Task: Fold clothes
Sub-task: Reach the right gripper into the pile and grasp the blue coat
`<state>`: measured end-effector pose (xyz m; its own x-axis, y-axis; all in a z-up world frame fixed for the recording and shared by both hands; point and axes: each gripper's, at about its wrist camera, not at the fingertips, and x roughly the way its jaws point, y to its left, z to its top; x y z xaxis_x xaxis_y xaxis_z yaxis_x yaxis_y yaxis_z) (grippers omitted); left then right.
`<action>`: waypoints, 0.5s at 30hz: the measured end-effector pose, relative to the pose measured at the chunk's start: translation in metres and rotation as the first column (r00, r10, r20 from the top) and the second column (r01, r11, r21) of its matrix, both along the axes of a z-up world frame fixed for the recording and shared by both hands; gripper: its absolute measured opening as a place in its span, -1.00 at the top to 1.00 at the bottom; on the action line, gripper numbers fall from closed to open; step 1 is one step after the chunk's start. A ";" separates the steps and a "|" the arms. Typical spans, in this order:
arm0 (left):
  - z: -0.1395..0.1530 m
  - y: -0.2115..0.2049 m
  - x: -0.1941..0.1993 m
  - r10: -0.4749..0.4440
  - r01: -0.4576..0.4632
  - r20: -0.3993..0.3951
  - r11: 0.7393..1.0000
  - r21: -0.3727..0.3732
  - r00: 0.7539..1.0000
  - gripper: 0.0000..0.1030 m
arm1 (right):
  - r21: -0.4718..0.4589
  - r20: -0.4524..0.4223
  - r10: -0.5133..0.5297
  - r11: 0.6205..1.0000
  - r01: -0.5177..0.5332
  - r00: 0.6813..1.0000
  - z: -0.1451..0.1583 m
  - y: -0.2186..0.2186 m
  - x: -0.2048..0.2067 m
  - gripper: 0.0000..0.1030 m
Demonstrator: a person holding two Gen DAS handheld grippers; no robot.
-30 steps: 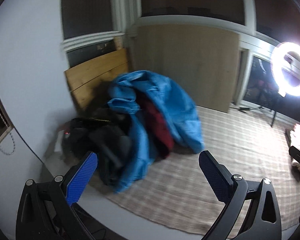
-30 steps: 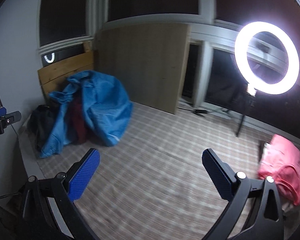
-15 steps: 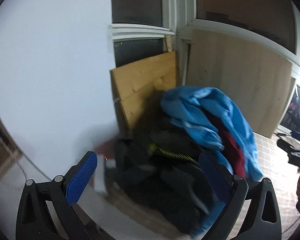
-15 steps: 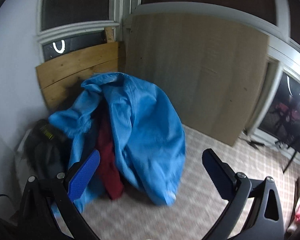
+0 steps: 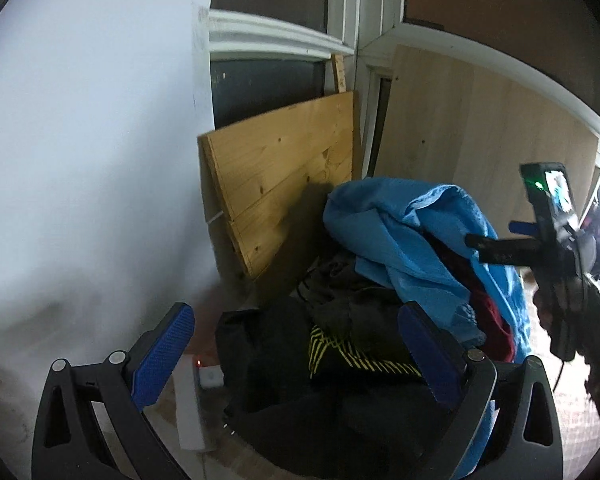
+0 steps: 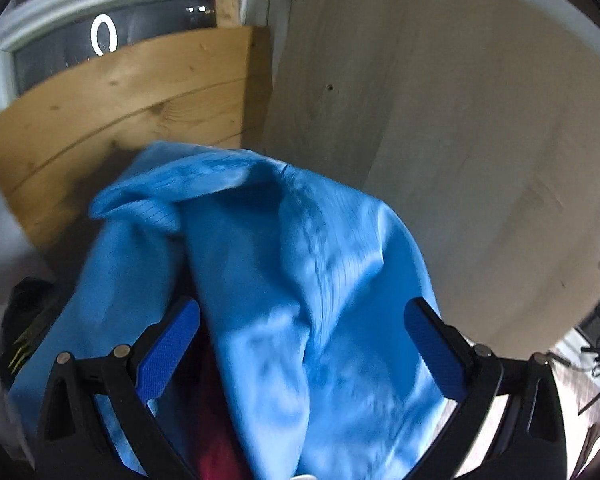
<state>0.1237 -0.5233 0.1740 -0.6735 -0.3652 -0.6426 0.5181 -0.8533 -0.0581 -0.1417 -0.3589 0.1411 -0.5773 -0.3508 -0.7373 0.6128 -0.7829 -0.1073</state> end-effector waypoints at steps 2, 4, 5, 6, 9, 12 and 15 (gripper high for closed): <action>-0.002 -0.005 -0.007 0.003 -0.003 0.002 1.000 0.013 1.000 -0.99 | -0.003 0.034 0.000 1.000 0.000 0.999 -0.009 -0.010 -0.020 -1.00; -0.005 -0.010 -0.013 0.007 -0.007 0.006 1.000 0.022 1.000 -0.99 | -0.028 0.091 0.004 1.000 -0.001 0.996 -0.021 -0.017 -0.040 -1.00; -0.007 -0.012 -0.017 0.009 -0.010 0.015 1.000 0.024 1.000 -0.99 | -0.060 0.144 0.012 0.998 -0.003 0.989 -0.028 -0.018 -0.050 -0.94; -0.009 -0.013 -0.020 0.011 -0.011 0.024 1.000 0.023 1.000 -0.99 | -0.123 0.220 0.036 0.992 -0.009 0.975 -0.034 -0.017 -0.058 -0.46; -0.014 -0.014 -0.025 0.010 -0.011 0.047 1.000 0.021 0.999 -0.99 | -0.236 0.317 0.075 0.972 0.002 0.946 -0.030 -0.010 -0.068 0.60; -0.007 -0.010 -0.020 -0.005 0.004 0.032 1.000 0.018 0.999 -0.99 | -0.286 0.219 0.073 0.958 -0.008 0.973 0.003 0.003 -0.057 0.88; 0.001 -0.006 -0.014 -0.021 0.021 0.012 1.000 0.015 1.000 -0.98 | -0.339 0.080 0.065 0.940 -0.034 0.995 0.061 0.024 -0.036 0.92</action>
